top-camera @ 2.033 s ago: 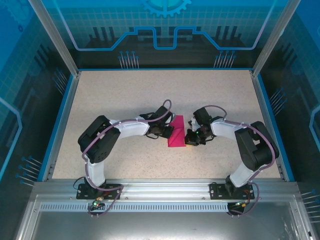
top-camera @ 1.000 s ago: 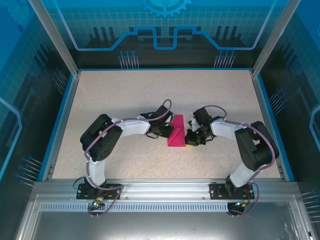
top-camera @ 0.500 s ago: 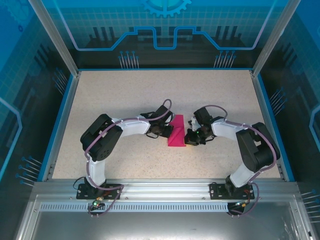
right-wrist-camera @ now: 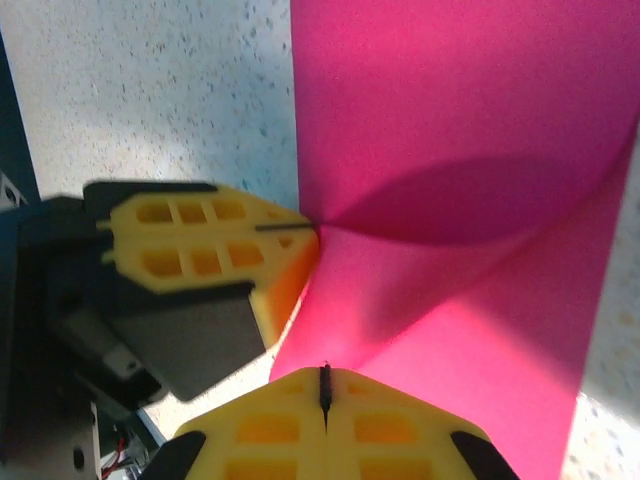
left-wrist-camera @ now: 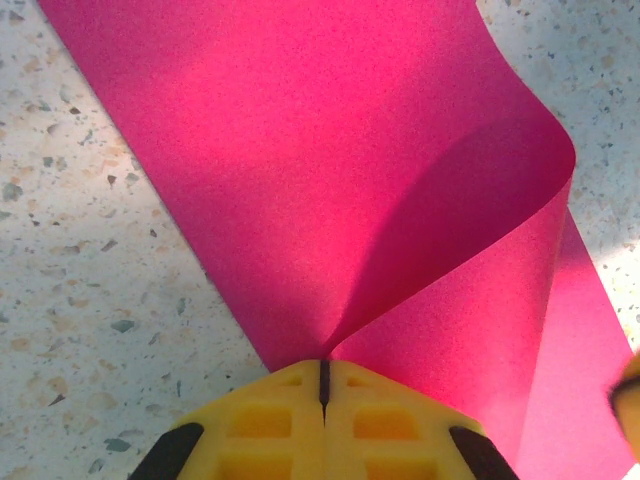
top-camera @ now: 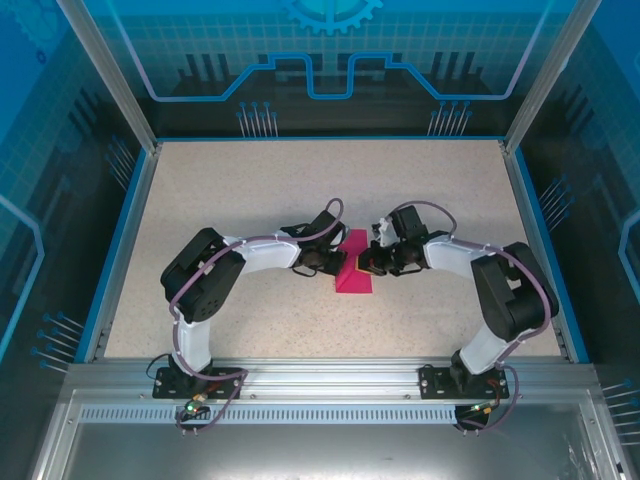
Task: Fold a paper plane with a square sheet of paper (fold left side to right side)
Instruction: Fold the triangle a second time at the center of the table.
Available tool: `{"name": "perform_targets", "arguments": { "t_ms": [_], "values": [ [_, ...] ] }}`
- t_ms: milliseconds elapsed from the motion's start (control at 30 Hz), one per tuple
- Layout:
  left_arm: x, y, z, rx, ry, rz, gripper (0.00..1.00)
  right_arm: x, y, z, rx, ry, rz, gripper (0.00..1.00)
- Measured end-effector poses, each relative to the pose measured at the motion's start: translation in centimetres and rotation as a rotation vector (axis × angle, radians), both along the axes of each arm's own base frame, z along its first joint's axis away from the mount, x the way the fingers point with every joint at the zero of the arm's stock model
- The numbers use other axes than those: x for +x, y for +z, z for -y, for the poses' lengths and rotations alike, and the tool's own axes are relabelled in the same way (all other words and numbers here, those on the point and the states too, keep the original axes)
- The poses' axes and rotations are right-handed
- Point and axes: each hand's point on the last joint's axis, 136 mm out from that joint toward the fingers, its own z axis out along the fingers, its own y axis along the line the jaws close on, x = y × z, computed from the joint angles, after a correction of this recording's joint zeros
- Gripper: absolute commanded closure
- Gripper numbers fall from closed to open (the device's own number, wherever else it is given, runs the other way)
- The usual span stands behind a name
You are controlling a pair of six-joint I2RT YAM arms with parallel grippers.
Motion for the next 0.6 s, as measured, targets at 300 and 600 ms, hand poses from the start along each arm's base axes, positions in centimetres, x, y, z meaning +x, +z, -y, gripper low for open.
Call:
{"name": "perform_targets", "arguments": {
  "t_ms": [300,600],
  "values": [
    [0.0,0.0,0.0,0.0,0.0,0.0,1.0,1.7,-0.2,-1.6,0.011,0.016,0.018,0.95],
    [0.0,0.1,0.0,0.001,0.0,0.0,1.0,1.4,-1.2,-1.3,-0.023,0.022,0.001,0.95]
  ]
}}
